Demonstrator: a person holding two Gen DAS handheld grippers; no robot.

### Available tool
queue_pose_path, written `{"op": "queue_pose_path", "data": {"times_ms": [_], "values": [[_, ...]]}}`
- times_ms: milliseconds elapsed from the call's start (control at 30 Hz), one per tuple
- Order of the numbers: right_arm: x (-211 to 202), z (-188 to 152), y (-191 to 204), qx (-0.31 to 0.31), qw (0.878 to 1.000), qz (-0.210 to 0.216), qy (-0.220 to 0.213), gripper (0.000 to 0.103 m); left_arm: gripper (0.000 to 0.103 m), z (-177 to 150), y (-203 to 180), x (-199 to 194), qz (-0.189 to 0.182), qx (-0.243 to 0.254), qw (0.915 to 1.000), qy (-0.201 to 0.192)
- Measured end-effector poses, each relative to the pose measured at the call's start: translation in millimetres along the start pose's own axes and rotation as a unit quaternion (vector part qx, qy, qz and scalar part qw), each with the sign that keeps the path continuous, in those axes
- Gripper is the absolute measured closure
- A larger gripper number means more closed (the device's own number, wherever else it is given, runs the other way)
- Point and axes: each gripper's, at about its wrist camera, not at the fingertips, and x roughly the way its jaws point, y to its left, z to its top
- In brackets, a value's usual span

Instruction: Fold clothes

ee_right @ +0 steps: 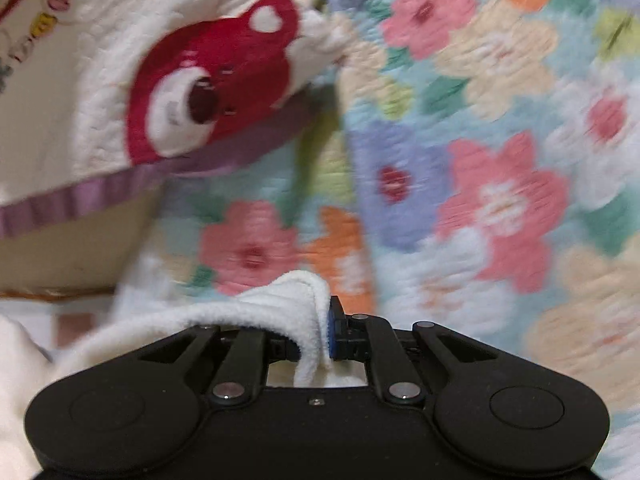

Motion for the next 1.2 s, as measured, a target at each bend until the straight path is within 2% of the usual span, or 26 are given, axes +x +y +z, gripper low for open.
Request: {"op": "queue_pose_path", "data": {"times_ms": [100,167,300,400,467,600,633,667,700,767,900,967,1067,1133,1200], "values": [[-17,15,-19,-0.029,0.998,-0.059,0.0,0.092,0.068,-8,3,-5,0.015,0.01,0.9998,-0.006],[-14,14,-28,-0.062,0.994,-0.083,0.028,0.092,0.068,-13,6,-8,0.022,0.013,0.9996,-0.011],[8,16,-54,-0.081,0.984,-0.08,0.135,0.091,0.068,-15,5,-13,0.033,0.016,0.9993,-0.012],[23,13,-62,-0.096,0.976,-0.074,0.179,0.091,0.068,-16,2,-14,0.042,0.025,0.9988,-0.01],[26,15,-62,-0.104,0.977,-0.069,0.174,0.091,0.068,-18,2,-15,0.045,0.031,0.9985,-0.009],[51,18,-76,-0.081,0.979,-0.062,0.175,0.089,0.068,-17,4,-16,0.048,0.028,0.9984,-0.005],[57,19,-79,-0.075,0.98,-0.06,0.175,0.072,0.068,-16,5,-16,0.048,0.023,0.9985,-0.004],[63,19,-82,-0.069,0.98,-0.058,0.175,0.044,0.068,-15,6,-15,0.048,0.018,0.9987,-0.003],[69,20,-86,-0.064,0.981,-0.056,0.175,0.038,0.068,-13,7,-15,0.048,0.013,0.9988,-0.001],[81,21,-93,-0.052,0.982,-0.053,0.176,0.039,0.062,-11,8,-14,0.045,0.003,0.999,0.002],[99,11,-102,-0.027,0.982,-0.044,0.18,0.037,0.061,-10,6,-13,0.045,0.006,0.999,0.004],[104,2,-106,-0.003,0.981,-0.056,0.187,0.038,0.061,-10,5,-13,0.048,0.008,0.9988,0.005],[99,2,-114,0.002,0.983,-0.074,0.168,0.039,0.061,-10,4,-13,0.054,0.006,0.9985,0.002],[97,5,-110,-0.057,0.978,-0.122,0.162,0.039,0.061,-9,4,-13,0.058,0.004,0.9983,-0.002],[93,6,-98,-0.148,0.965,-0.144,0.16,0.039,0.061,-8,6,-16,0.06,0.001,0.9981,-0.012]]}}
